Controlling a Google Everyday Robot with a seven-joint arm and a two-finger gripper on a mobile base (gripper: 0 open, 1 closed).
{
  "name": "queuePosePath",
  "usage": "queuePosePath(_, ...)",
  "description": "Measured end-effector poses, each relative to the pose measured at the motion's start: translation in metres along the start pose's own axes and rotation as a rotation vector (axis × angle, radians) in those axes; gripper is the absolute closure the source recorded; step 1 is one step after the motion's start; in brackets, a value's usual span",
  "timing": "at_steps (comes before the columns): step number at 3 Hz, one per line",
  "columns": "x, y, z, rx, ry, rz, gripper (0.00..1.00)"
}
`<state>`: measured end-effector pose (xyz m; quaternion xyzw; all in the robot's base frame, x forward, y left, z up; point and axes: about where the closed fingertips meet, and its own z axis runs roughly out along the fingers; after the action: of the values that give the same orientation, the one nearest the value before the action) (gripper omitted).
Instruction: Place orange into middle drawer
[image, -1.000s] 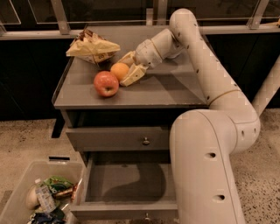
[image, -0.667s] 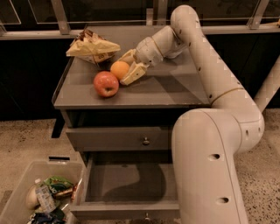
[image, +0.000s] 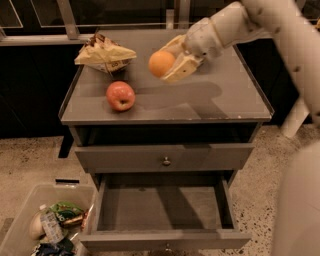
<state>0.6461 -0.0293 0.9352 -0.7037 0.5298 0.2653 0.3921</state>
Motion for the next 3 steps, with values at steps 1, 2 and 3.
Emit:
queuePosePath(1,-0.035,0.05,-0.066,0.126,0.05,0.076,1.0)
queuePosePath(2,-0.03,0.081,-0.083,0.135,0.096,0.112,1.0)
queuePosePath(3,-0.03,0.087,-0.081,0.127,0.094,0.112,1.0)
